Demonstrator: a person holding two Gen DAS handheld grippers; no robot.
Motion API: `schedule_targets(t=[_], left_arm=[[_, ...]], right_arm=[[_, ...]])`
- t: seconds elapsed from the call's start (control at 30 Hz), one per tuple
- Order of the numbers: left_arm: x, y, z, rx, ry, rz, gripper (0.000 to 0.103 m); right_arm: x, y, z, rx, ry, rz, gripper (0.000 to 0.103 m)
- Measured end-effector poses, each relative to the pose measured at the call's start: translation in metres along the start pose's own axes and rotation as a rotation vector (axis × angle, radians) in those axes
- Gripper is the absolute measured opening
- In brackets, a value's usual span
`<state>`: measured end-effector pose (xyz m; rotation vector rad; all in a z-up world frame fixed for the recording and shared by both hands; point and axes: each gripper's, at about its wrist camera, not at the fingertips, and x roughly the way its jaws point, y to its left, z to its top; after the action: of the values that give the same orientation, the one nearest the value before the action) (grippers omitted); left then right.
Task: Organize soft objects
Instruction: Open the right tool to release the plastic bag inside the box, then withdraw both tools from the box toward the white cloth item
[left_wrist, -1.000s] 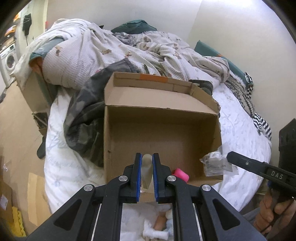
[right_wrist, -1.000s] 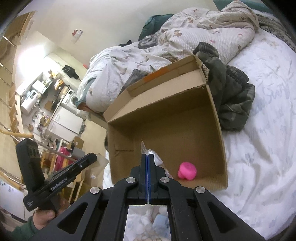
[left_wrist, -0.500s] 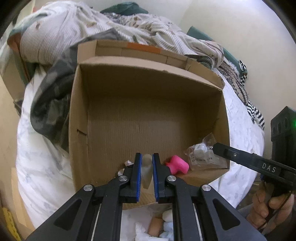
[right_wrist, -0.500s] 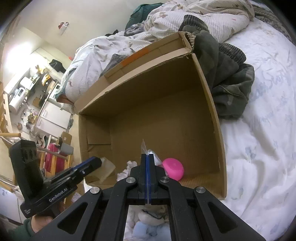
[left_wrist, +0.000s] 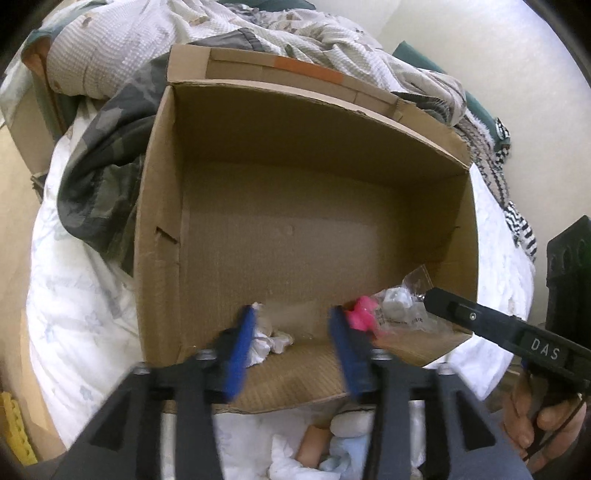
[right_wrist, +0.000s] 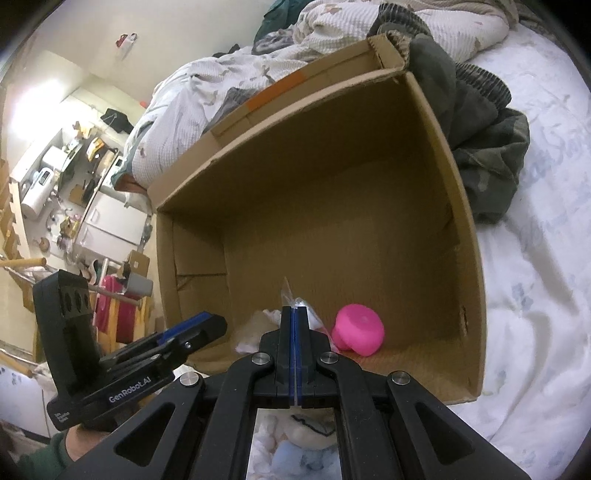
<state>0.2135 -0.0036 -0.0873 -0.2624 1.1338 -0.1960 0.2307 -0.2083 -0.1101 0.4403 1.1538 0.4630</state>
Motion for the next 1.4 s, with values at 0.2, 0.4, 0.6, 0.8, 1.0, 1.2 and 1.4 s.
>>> schedule_targets(t=[0.2,0.4,0.6,0.8,1.0,1.2,1.4], left_arm=[[-0.006,-0.006,-0.003,0.047,-0.024,0.063,0.06],[-0.005,-0.008,-0.001,0.057,-0.022,0.088,0.06],[-0.005,-0.008,0.0,0.056,-0.026,0.109,0.06],[-0.004,-0.006,0.0,0.05,-0.02,0.118,0.06],[-0.006,-0.007,-0.002,0.055,-0.025,0.135,0.06],[-0.014,-0.004,-0.006,0.047,-0.039,0.144,0.06],[-0.032,-0.003,-0.011,0.043,-0.067,0.155,0.06]], right_arm=[[0.006,0.002,-0.002,-0.01,0.017,-0.014,0.002],[0.009,-0.003,0.0,0.025,0.018,-0.054,0.026],[-0.004,-0.009,0.002,0.046,-0.054,-0.074,0.075],[-0.001,-0.006,0.002,0.038,-0.037,-0.076,0.075],[-0.002,0.0,0.003,0.028,-0.043,-0.073,0.075],[-0.007,0.0,0.0,0.023,-0.048,-0.083,0.075],[-0.015,0.0,-0.005,0.032,-0.062,-0.092,0.075]])
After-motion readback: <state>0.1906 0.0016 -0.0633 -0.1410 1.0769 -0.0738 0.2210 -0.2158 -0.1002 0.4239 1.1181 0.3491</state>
